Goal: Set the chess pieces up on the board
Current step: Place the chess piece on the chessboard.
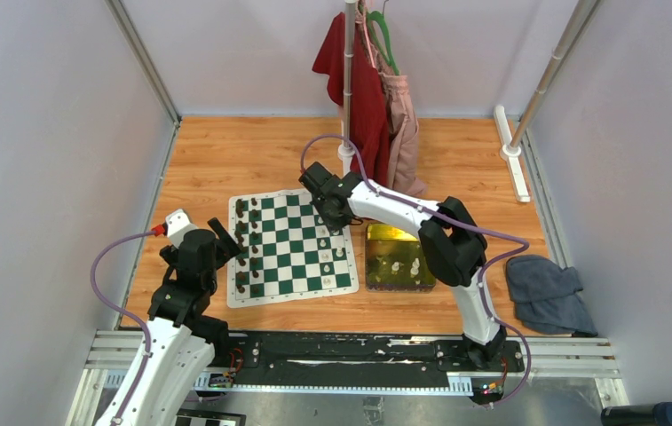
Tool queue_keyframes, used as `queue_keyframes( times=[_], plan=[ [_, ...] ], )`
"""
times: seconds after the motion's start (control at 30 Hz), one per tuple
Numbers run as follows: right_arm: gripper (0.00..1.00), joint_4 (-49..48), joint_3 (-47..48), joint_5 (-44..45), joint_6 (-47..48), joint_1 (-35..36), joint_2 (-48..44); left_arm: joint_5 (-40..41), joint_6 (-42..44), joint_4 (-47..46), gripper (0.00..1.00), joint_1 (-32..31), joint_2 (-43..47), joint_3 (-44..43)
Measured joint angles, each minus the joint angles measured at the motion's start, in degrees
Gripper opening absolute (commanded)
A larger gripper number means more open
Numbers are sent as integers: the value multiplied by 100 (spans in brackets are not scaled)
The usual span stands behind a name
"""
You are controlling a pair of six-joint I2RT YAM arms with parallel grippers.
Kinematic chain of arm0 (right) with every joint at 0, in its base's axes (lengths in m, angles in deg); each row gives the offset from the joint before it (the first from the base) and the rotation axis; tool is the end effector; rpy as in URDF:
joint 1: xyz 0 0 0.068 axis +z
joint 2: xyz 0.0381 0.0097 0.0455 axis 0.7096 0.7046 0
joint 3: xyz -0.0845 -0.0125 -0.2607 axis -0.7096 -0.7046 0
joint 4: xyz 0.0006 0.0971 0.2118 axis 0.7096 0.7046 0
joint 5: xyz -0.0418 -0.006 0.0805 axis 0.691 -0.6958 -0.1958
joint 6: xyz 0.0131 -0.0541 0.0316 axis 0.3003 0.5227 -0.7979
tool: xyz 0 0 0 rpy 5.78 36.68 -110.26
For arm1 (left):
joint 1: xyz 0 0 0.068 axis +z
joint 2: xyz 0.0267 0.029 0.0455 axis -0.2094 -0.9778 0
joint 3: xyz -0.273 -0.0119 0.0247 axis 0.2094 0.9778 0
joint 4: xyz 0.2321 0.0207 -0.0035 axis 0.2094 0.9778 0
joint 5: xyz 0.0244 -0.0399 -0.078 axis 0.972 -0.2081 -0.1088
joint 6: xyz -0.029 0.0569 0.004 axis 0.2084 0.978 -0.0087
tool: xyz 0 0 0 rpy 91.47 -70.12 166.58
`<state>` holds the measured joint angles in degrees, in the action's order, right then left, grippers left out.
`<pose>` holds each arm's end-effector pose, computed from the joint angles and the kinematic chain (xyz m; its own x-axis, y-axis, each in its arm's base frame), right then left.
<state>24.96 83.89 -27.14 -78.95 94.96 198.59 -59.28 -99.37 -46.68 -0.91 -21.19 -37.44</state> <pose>0.2845 0.3250 0.2106 -0.7347 -0.4562 -0.5021 -0.5312 0.8472 0.0075 0.0980 0.0031 0.2269 -0.3106 -0.4432 -0.8409 -0.4863 0.8342 -0.2600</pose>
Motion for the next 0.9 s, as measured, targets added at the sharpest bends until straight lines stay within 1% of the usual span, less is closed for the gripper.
queue_keyframes(
  times=[0.43,0.9],
  plan=[
    [5,0,-48,-2,0,57,-42,0,0,0,100,0,-2,0],
    [5,17,-437,-4,-2,138,-317,-2,0,0,100,0,-22,0]
  ],
)
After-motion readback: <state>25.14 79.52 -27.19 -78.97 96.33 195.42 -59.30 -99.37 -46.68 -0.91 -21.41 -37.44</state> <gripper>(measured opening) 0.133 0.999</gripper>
